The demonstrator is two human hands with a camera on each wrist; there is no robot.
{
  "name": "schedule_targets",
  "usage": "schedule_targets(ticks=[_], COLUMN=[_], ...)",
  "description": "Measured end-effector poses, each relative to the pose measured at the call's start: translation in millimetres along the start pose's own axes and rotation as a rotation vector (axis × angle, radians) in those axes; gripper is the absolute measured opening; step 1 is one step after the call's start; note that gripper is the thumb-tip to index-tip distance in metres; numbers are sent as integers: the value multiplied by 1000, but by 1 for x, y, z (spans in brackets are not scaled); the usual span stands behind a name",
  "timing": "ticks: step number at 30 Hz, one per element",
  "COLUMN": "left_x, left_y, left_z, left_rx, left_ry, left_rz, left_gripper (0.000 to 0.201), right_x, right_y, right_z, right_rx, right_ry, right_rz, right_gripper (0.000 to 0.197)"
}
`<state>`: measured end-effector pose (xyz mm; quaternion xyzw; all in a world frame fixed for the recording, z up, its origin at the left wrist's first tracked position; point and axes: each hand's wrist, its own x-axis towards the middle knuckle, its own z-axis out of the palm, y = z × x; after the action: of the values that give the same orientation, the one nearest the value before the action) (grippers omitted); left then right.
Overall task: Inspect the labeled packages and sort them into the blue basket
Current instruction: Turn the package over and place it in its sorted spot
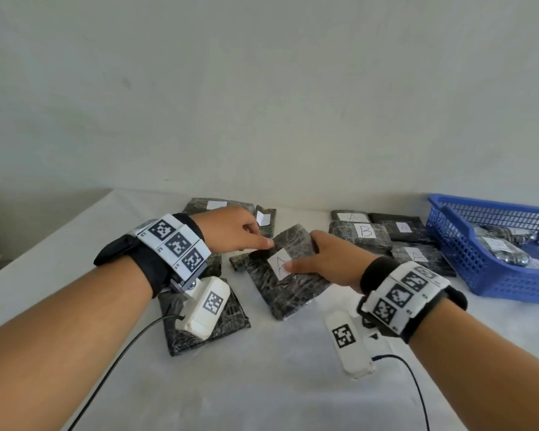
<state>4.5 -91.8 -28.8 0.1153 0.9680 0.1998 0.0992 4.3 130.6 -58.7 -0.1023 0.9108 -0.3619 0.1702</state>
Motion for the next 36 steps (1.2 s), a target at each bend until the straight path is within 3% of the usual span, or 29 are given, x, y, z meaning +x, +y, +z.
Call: schedule_targets(ticks=[3,6,8,10,14,17,21,24,27,31,36], left_x=[-2,-5,-12,-22,-43,-59,-71,-73,-76,-74,-72], left_y=[6,31,59,89,136,164,185,188,187,182,179], left_z=[7,12,7,-2,-18,-30,-44,-51,-57,-59,-59], left_rx=[-200,-709,-989,-1108,-1038,-1086,-1089,-1079,-1061,-1081,-1126], left_ry=[29,176,298,388,537,580,665,744,697,691,685], left_rz=[13,95,166,234,386,444,511,529,542,545,523], left_gripper=[49,35,28,24,29,38,52,49,48,26,34], right_x=[-17,-44,-63,-83,-118,-136,-140,-137,-136,-133,-130], right_y=[11,5,-5,-19,-41,-55,-70,-79,-87,-96,-101], right_z=[-24,-49,-66,-82,-109,-114,-109,-106,-107,-107,-105], right_rx=[247,454,495,455,365,516,579,603,584,587,570], right_ry=[145,295,375,433,548,587,728,808,824,826,865], right_rz=[-86,-205,-284,-346,-457,-549,-600,-609,-618,-584,-537], right_gripper=[41,36,37,36,34,33,69,73,69,71,63])
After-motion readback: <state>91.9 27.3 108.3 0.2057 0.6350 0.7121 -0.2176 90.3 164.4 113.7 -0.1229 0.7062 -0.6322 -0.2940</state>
